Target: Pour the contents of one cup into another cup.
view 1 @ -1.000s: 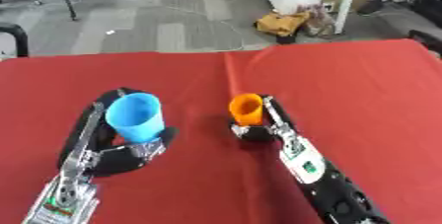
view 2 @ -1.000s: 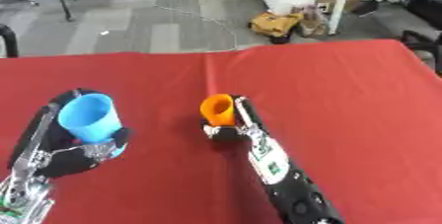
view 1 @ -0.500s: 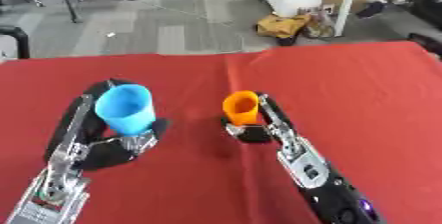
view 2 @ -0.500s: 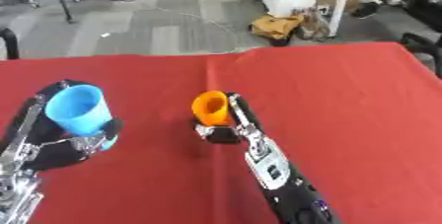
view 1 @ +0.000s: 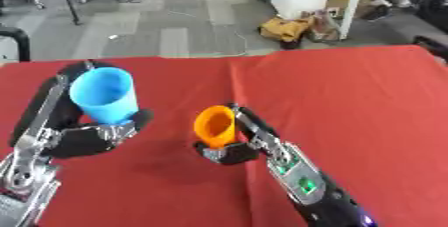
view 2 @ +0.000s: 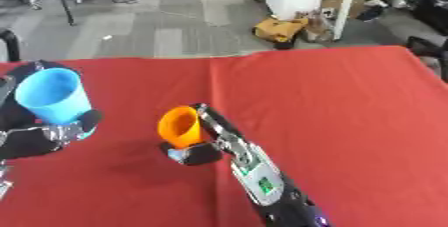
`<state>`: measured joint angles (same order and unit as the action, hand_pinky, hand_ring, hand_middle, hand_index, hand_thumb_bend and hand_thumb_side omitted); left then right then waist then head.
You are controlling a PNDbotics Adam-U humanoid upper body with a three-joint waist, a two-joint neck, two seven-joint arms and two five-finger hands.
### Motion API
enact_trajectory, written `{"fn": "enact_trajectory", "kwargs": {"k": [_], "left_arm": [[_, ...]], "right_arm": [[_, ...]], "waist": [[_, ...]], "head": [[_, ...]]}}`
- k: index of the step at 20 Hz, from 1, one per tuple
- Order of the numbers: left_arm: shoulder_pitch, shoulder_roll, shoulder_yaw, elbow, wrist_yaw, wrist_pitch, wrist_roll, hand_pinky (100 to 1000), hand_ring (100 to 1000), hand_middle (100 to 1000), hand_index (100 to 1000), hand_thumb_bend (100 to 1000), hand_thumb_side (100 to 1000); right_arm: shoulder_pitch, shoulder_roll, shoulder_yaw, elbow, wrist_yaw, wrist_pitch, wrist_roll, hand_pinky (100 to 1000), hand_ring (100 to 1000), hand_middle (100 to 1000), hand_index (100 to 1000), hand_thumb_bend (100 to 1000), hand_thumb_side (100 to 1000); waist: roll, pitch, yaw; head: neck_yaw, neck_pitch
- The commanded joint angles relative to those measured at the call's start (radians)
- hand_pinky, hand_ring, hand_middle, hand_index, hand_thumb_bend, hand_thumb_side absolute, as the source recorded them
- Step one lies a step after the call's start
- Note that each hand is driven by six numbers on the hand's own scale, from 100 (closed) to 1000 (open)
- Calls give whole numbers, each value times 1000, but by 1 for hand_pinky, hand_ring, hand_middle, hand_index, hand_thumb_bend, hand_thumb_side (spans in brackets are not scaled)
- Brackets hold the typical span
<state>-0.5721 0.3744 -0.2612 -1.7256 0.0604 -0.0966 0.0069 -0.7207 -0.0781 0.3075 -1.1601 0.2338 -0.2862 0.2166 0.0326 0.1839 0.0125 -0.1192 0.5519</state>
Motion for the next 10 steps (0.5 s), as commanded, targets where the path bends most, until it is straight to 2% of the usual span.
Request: {"fn": "enact_trajectory", "kwargs": {"k": [1,6,10], "left_arm": [[-33,37,-5,-26,11,-2,-13,468,335,370,624,579,100],[-73,54,-26,-20,-1,-11,-30,462,332,368,625,583,100],[-123,65,-47,13,-54,-37,-34,457,332,368,626,583,100]], "right_arm": [[-23,13,34,-43,-31,-10,66,719,382,352,454,316,100],[-36,31,58,-56,-61,-15,123,720,384,353,455,320,100],[-41,41,74,-76,-90,-16,158,720,383,353,455,323,100]], "waist": [[2,-21,1],[4,-22,0],[3,-21,-6]], "head": [[-5,-9],[-6,-10],[-3,-12]]}}
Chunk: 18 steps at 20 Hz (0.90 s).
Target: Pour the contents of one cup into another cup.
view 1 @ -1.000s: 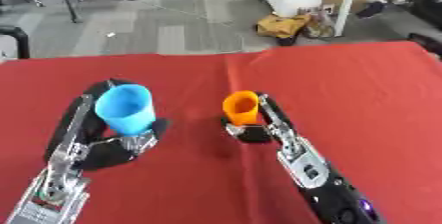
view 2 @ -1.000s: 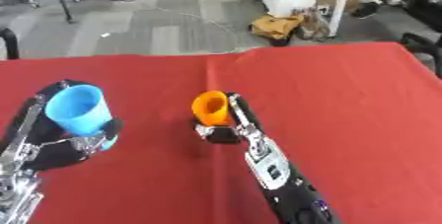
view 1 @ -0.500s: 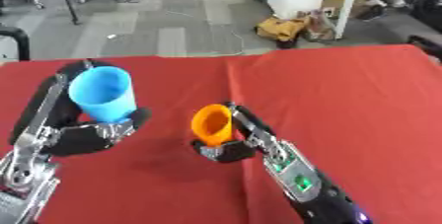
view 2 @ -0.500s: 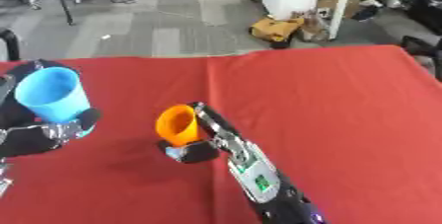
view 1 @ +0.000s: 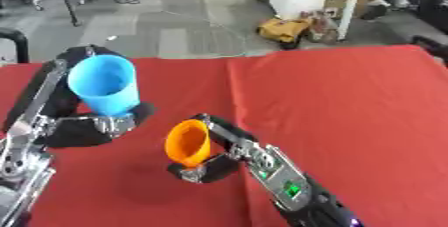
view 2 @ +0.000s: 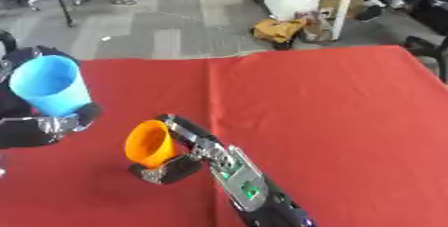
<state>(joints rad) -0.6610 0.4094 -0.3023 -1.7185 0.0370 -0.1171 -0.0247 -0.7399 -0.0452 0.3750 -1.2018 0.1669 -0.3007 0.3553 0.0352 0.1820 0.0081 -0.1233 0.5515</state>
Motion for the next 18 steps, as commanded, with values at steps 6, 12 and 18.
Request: {"fn": "enact_trajectory", "kwargs": {"k": [6,12,18], "left_arm": [[-73,18,-25,82,-127,-65,12,447,328,365,623,574,100],[-98,-7,-28,161,-259,-118,50,442,332,370,627,567,100],[-113,-22,-31,192,-401,-167,86,435,341,378,633,574,100]], "right_arm": [[-21,17,24,-67,-58,5,46,719,384,354,456,325,100],[-17,20,28,-79,-72,13,55,719,383,353,455,324,100],[-14,21,28,-77,-76,13,58,719,383,353,456,323,100]], "waist": [[0,-17,-6],[-1,-17,-11],[-2,-17,-12]], "head": [[3,-14],[4,-13],[5,-12]]}}
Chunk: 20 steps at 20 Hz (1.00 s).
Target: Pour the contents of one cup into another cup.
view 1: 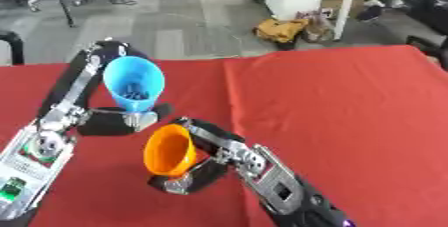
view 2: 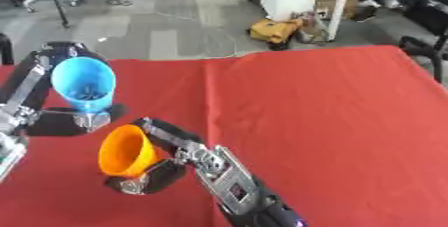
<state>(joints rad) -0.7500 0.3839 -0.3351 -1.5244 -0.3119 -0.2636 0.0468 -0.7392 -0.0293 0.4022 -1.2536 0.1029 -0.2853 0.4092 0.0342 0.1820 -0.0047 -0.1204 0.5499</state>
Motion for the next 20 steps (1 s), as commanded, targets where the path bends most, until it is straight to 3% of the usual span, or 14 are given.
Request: {"fn": "enact_trajectory", "kwargs": {"k": [1,8,20], "left_arm": [[-26,1,2,0,-72,-26,21,434,341,378,634,575,100],[-28,-7,-5,16,-132,-45,41,436,344,381,635,580,100],[-25,-9,-5,22,-136,-48,39,438,344,382,637,581,100]], "right_arm": [[-13,6,1,-24,-14,-2,5,718,383,353,456,323,100],[-8,9,2,0,-50,14,15,719,386,355,455,327,100],[0,14,-9,50,-138,59,4,712,384,353,446,366,100]], "waist": [[-1,-17,0],[-1,-15,0],[-1,-15,-1]], "head": [[2,-10],[3,-10],[2,-11]]}}
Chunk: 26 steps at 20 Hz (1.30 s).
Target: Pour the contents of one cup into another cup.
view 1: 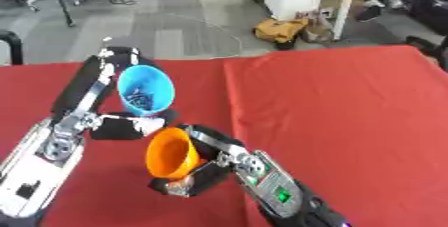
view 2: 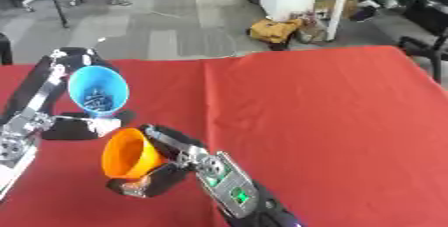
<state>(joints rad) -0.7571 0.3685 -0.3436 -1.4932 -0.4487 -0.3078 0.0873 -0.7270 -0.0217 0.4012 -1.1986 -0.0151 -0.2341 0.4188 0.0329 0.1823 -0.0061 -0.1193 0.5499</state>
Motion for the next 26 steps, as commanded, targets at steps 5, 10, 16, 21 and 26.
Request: {"fn": "enact_trajectory", "kwargs": {"k": [5,10,16,21,26], "left_arm": [[-17,8,4,-10,2,-4,-3,438,344,382,637,580,100],[-17,9,4,-10,-1,-6,-5,438,345,382,637,581,100],[-17,19,5,-16,-39,-20,-3,429,347,385,640,585,100],[-17,36,10,-30,-124,-45,16,416,352,388,643,594,100],[-15,47,15,-46,-233,-69,48,405,356,391,646,601,100]], "right_arm": [[-11,10,-9,10,-67,27,-13,707,385,354,445,374,100],[-10,13,-9,24,-129,53,-20,702,388,356,447,378,100],[-10,16,-6,26,-159,66,-19,701,389,357,447,380,100],[-9,16,-5,27,-161,67,-18,700,389,357,448,381,100],[-9,15,-5,28,-161,67,-20,700,389,357,448,381,100]], "waist": [[2,-16,0],[3,-16,-1],[6,-16,-1],[8,-17,-1],[10,-17,-1]], "head": [[-2,-12],[-3,-12],[-4,-13],[-4,-13],[-5,-14]]}}
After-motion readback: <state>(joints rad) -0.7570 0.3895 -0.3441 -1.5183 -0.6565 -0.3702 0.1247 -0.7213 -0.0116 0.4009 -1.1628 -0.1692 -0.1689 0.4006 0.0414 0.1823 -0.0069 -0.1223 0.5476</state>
